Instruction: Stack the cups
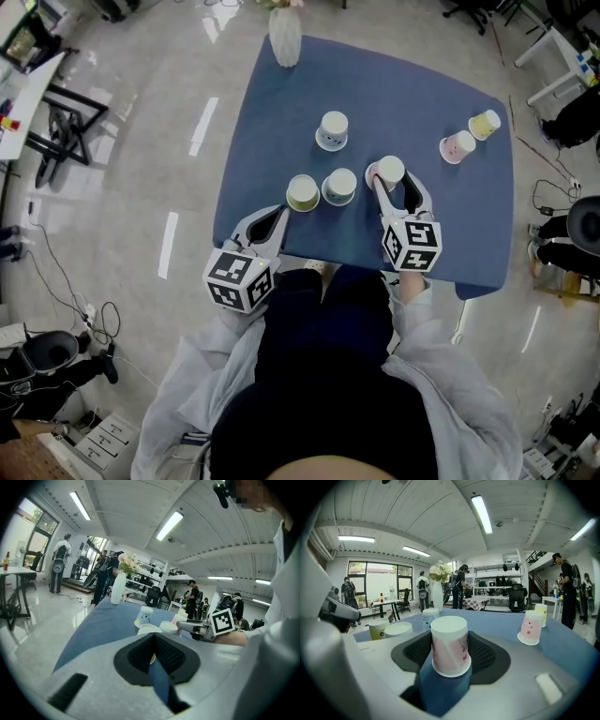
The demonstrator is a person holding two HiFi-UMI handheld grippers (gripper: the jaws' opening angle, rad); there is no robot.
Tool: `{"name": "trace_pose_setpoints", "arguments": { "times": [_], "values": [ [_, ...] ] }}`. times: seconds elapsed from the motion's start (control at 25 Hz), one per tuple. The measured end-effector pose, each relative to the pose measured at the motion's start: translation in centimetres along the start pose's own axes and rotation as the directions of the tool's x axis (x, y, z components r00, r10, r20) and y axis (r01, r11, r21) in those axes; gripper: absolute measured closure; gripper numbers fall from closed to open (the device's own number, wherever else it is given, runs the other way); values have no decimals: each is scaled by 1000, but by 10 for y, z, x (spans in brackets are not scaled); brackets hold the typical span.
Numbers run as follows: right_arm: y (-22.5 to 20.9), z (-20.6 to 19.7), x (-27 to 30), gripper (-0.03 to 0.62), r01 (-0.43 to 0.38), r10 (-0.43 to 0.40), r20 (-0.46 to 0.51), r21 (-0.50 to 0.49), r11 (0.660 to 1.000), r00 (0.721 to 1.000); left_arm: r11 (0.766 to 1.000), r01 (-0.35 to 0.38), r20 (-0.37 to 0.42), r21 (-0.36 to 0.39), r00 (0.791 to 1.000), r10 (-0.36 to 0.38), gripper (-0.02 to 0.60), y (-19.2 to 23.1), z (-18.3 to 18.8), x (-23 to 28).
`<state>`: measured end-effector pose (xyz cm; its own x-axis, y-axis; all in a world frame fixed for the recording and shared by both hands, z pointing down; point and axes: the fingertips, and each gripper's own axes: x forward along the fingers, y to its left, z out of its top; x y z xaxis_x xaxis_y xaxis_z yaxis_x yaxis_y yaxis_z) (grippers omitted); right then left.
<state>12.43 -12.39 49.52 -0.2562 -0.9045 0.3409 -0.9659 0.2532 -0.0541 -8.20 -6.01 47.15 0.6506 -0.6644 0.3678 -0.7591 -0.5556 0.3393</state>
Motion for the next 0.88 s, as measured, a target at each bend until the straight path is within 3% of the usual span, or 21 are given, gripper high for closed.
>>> {"name": "trace_pose_setpoints", "arguments": {
  "times": [0.76, 0.8, 0.88],
  "values": [
    [15, -23, -1, 333, -56, 57, -21, 6, 998, 998, 1000, 26, -3, 15, 1000, -26, 583, -11, 0, 4],
    [15, -22, -1, 316, -60, 60, -19, 22, 998, 998, 999, 33, -1, 18, 999, -33, 583, -14, 3, 6],
    [16, -17, -4, 216, -70, 70, -7, 63, 996, 997, 998, 54, 5, 27, 999, -54, 583, -21, 9, 8]
  ]
}}
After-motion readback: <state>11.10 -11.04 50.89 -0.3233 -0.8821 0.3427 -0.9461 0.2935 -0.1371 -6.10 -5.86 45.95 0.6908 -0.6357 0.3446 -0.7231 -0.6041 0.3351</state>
